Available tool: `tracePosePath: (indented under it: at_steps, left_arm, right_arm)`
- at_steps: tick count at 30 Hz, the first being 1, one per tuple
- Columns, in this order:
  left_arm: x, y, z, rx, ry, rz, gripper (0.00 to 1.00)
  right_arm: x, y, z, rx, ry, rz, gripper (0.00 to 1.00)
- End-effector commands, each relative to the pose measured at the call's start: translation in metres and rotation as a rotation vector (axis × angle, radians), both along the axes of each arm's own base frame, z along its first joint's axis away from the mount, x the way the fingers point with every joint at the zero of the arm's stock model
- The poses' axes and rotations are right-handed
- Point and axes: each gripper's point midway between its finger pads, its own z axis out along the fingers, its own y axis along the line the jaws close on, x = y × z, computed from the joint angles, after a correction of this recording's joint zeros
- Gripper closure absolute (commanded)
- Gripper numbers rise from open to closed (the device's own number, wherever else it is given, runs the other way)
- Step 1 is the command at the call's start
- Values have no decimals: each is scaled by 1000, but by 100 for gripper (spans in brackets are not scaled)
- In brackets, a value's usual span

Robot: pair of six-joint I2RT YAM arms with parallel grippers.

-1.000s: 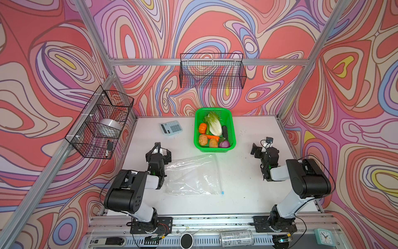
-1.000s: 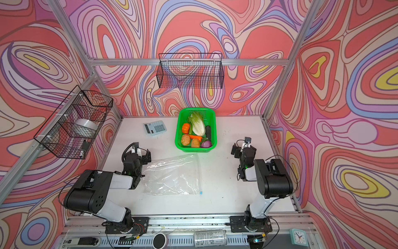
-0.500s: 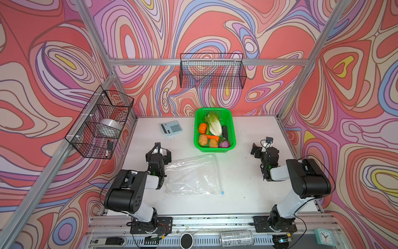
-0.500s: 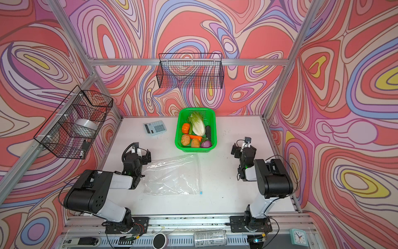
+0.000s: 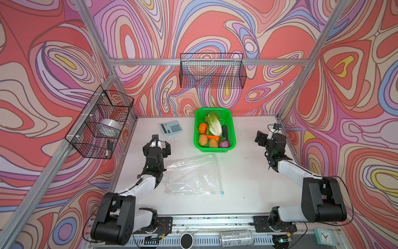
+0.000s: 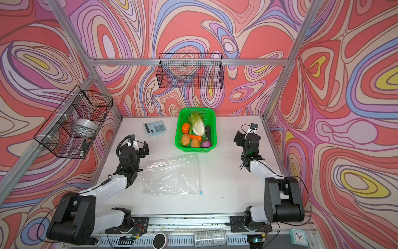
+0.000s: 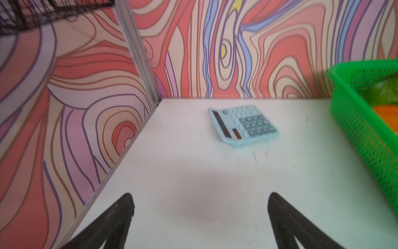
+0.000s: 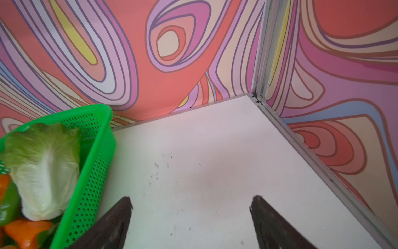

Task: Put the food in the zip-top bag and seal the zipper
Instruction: 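Reach both grippers toward the clear bag's opening edges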

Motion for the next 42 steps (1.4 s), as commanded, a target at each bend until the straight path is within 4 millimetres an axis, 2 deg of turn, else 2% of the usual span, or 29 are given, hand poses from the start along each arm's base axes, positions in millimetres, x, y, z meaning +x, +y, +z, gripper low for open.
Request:
tracePosePath:
  at_steps: [1,3,6,9,13,15,20,23,28,29,30,36,42]
  left_arm:
    - [-13,-6,7,-125,108,11,0]
    - [-20,-19,12,-231,148,-17,0]
    - [-32,-45,6,-385,227,-62,0]
    - [-51,-74,-18,-517,310,-87,0]
    - [-78,-107,-56,-673,416,-102,1]
    - [-86,-120,-71,-733,452,-123,2]
    - [-88,-148,-102,-809,551,-179,4]
    - [-88,-155,-116,-813,595,-170,3]
    - [-88,-154,-141,-795,646,-130,3]
    - [-100,-147,-161,-774,696,-97,3]
    - [-103,-146,-166,-772,711,-89,3]
    - [-107,-144,-178,-773,733,-67,2]
    - [-105,-147,-181,-762,762,-60,2]
  right_arm:
    - [-30,27,-49,204,283,59,15]
    - [-38,43,-52,276,343,111,19]
    - [-56,74,-60,394,452,207,30]
    - [-77,123,-67,479,550,374,42]
    - [-112,186,-79,472,633,515,43]
    - [-122,204,-83,492,642,552,44]
    - [-134,225,-106,566,656,595,50]
    - [-139,240,-118,572,678,637,54]
    - [-143,262,-137,624,709,691,55]
    - [-144,265,-141,625,718,693,55]
    - [-145,268,-144,626,726,698,55]
    - [-151,278,-153,642,745,720,55]
    - [-154,286,-142,706,722,759,56]
